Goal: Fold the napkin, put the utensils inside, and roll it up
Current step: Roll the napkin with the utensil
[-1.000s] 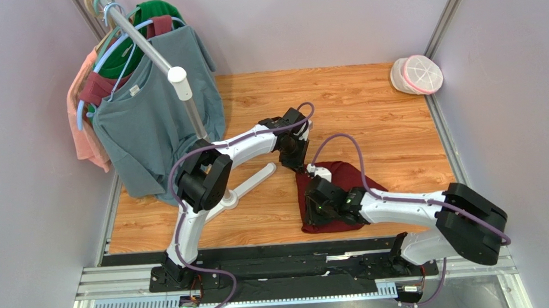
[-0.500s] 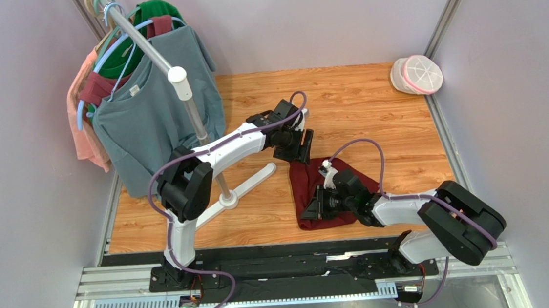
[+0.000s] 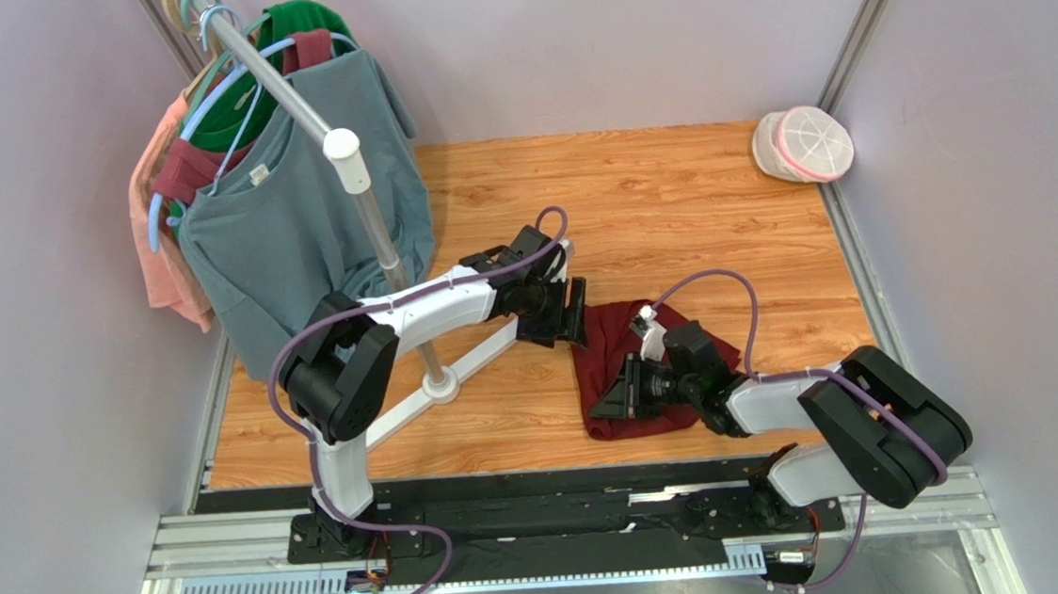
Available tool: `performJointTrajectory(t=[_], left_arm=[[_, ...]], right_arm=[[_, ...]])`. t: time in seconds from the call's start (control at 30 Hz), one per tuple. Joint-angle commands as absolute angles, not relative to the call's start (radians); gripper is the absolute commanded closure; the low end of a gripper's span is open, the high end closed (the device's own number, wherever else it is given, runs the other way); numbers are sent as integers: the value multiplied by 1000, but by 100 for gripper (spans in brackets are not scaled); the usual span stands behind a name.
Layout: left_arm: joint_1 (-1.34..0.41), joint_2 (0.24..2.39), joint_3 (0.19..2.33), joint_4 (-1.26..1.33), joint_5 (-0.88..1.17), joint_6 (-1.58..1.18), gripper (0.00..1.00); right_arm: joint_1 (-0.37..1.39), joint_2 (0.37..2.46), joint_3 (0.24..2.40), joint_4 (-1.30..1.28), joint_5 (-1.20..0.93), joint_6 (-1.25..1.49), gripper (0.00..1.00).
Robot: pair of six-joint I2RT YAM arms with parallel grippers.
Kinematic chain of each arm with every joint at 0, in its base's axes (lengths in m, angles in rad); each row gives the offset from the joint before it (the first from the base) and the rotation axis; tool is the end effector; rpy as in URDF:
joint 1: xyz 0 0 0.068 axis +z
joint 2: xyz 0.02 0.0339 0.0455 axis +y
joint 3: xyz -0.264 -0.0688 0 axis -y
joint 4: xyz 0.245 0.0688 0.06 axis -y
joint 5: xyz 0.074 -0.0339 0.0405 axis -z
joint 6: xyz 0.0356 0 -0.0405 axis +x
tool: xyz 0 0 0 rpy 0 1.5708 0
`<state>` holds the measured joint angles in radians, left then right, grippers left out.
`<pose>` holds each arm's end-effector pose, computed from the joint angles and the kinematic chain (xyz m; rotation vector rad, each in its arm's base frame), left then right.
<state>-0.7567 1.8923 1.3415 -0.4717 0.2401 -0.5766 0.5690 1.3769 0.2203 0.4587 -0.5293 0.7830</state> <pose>0.2852 -0.2809 0.1942 0.3416 2.7417 -0.7420 0.1612 0.1245 0.1051 -0.0470 2.5047 1.2508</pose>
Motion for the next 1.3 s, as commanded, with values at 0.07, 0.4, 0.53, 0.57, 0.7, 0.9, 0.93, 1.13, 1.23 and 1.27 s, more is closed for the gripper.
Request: performJointTrajectory(t=[0.07, 0.4, 0.53, 0.57, 0.7, 0.9, 0.93, 1.13, 1.23, 1.27], left_arm=[[-775, 1878, 1290, -336, 310, -681, 29], [-796, 1922, 1250, -250, 313, -739, 37], [-805, 1942, 1255, -238, 302, -756, 48], [-805, 1948, 1253, -233, 301, -762, 50], [-811, 1967, 1250, -213, 290, -776, 58], [-822, 1985, 1261, -216, 264, -784, 77], [-822, 1988, 1262, -219, 259, -781, 81], [-822, 1991, 1285, -252, 230, -773, 100], [-822, 1991, 1302, -285, 209, -764, 100], [-822, 1991, 1308, -302, 201, -761, 100]], right_arm=[[528, 1419, 176, 379, -477, 703, 94], [517, 1425, 175, 387, -480, 690, 94], [514, 1431, 176, 396, -485, 689, 94], [514, 1431, 175, 397, -485, 689, 94], [514, 1437, 178, 397, -485, 680, 94], [514, 1414, 204, 345, -473, 649, 93], [514, 1405, 210, 312, -469, 632, 92], [515, 1264, 351, 39, -430, 540, 71], [514, 1174, 458, -136, -387, 476, 56], [521, 1155, 491, -173, -373, 462, 54]])
